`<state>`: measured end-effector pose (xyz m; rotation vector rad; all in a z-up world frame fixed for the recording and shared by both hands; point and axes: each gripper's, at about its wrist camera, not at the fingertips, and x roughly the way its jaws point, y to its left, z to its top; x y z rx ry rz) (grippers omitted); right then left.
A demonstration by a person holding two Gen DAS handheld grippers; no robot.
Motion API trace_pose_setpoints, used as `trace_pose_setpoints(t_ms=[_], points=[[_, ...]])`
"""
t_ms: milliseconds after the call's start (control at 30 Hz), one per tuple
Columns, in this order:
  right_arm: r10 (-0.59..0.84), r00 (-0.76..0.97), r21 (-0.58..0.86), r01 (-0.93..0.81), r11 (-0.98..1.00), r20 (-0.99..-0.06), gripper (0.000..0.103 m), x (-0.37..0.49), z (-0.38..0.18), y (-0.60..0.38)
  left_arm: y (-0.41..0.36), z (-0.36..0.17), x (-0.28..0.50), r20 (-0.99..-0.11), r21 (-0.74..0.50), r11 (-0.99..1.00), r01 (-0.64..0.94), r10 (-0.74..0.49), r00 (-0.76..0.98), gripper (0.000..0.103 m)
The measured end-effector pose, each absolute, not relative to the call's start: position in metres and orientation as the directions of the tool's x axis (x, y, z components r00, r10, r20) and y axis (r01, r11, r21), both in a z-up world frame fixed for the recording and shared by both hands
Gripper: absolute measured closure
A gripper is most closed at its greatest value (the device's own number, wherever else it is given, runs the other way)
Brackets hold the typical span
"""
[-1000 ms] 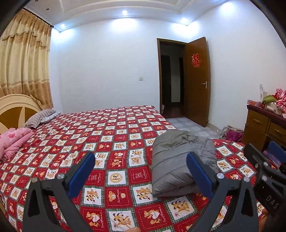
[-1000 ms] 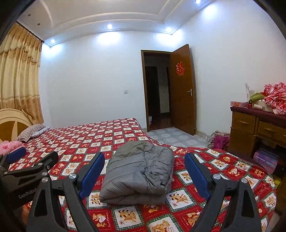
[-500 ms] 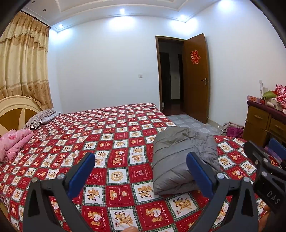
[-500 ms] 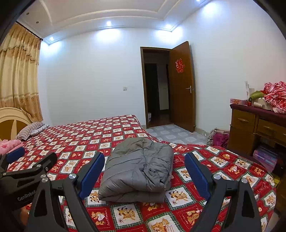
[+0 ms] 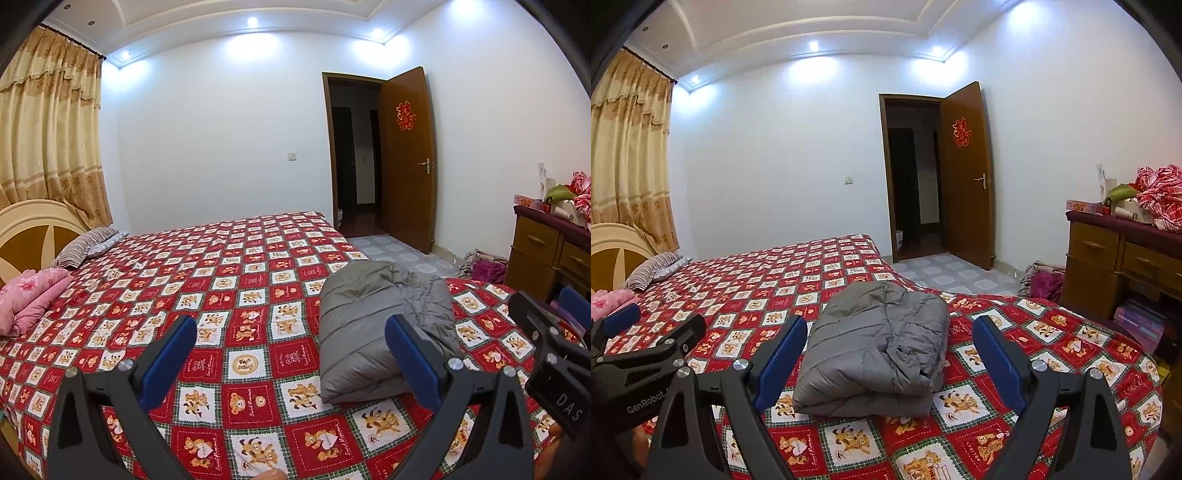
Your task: Fold large clothes
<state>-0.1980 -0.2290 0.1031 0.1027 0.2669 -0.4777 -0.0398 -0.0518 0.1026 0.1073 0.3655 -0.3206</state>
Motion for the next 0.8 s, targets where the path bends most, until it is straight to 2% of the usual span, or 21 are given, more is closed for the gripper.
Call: trace_pose_setpoints(t_ms=[800], points=[[-0.458, 0.840, 0.030, 0.486, 0.873, -0.292, 0.012, -0.1963, 0.0990, -0.2293, -0.0570, 0.0964, -0.0362, -0.388, 0.056, 0.941, 0.333, -0.286, 0.876, 0.000]])
